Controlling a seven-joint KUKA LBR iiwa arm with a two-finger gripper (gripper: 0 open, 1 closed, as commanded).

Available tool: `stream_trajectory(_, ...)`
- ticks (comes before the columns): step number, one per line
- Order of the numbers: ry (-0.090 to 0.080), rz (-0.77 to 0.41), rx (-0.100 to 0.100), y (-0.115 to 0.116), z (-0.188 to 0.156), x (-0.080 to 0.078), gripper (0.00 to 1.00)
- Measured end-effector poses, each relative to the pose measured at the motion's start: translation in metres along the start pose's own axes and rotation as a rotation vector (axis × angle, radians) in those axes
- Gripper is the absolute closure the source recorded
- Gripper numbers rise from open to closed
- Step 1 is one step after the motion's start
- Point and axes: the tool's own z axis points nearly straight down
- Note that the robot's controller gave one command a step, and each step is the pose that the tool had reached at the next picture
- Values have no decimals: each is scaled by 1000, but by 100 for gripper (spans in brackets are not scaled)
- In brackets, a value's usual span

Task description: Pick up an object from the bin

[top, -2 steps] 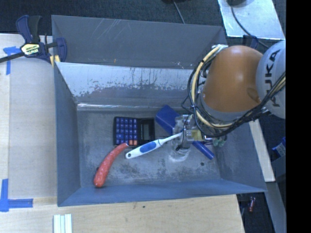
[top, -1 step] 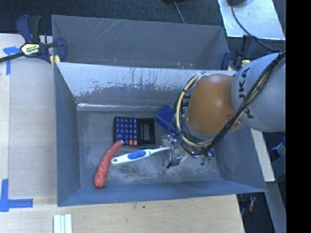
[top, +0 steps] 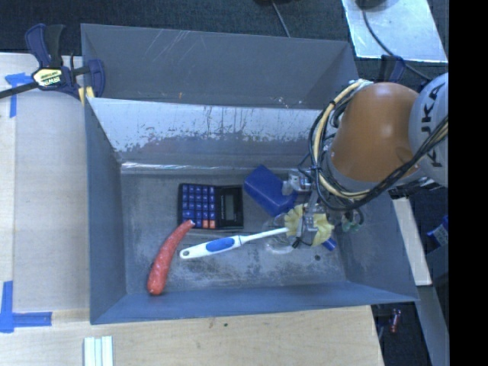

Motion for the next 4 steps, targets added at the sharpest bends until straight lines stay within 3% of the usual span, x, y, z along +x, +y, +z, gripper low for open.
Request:
stream_trajectory(1,6,-3,-1,2,3,2,0)
stream_trajectory(2,6,-373,-3,38,79,-5,0)
stream_trajectory(3,4,-262,-2,6,73,1,100)
stream_trajectory(4,4,-261,-2,6,73,1,100)
